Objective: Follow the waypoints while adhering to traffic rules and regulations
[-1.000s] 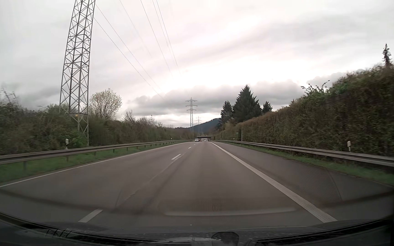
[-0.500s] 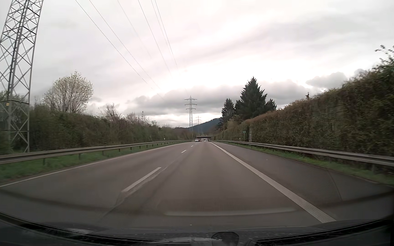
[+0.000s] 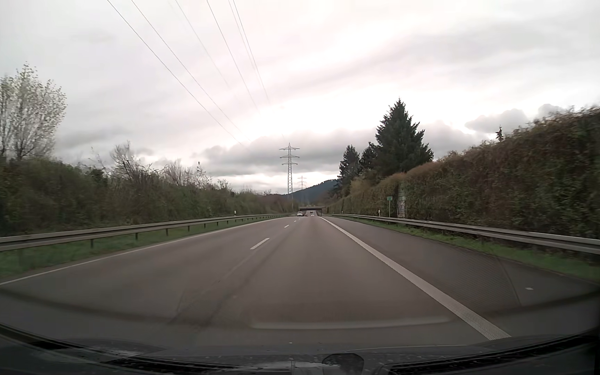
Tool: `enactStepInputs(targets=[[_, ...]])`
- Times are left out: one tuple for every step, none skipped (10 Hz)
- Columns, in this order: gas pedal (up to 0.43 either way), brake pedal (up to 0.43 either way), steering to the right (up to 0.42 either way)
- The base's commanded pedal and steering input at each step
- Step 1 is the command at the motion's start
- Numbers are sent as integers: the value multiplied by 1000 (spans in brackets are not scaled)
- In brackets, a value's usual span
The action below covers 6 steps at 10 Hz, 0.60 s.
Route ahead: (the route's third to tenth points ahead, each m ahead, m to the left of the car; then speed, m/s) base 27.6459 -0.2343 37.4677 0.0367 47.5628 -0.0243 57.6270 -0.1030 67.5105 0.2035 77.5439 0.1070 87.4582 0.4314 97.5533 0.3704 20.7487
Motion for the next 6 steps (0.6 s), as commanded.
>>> enactStepInputs(targets=[[177,0,1],[177,0,1],[177,0,1],[177,0,1],[177,0,1],[177,0,1]])
